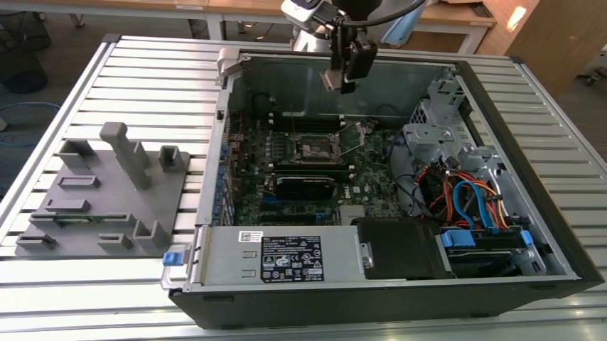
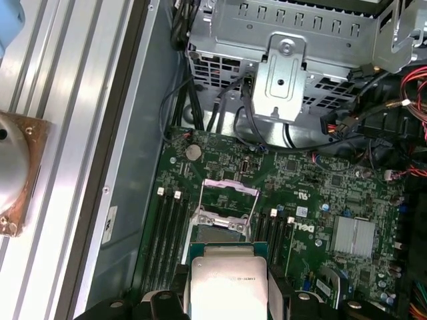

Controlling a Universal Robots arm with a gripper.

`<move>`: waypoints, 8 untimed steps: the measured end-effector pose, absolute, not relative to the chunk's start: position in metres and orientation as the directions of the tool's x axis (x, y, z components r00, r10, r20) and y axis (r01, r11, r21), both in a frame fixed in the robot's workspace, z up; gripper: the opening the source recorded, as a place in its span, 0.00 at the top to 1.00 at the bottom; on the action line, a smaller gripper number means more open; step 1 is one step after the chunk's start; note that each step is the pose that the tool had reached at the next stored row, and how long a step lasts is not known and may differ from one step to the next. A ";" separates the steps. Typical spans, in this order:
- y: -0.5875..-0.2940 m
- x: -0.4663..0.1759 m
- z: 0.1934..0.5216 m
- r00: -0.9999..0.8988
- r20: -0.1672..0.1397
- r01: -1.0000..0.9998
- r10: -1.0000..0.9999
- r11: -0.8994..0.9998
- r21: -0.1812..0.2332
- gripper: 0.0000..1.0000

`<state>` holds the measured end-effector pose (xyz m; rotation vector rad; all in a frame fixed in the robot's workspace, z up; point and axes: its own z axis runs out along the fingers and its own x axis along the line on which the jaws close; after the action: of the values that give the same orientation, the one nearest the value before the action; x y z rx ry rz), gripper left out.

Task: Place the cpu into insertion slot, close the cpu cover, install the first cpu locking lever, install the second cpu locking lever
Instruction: 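Place the cpu into insertion slot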

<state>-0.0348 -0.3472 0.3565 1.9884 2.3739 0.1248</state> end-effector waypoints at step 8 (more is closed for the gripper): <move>-0.347 -0.035 0.356 -0.164 0.019 0.983 0.986 0.162 0.089 0.46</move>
<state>-0.0348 -0.3472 0.3564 2.0028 2.3611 0.1244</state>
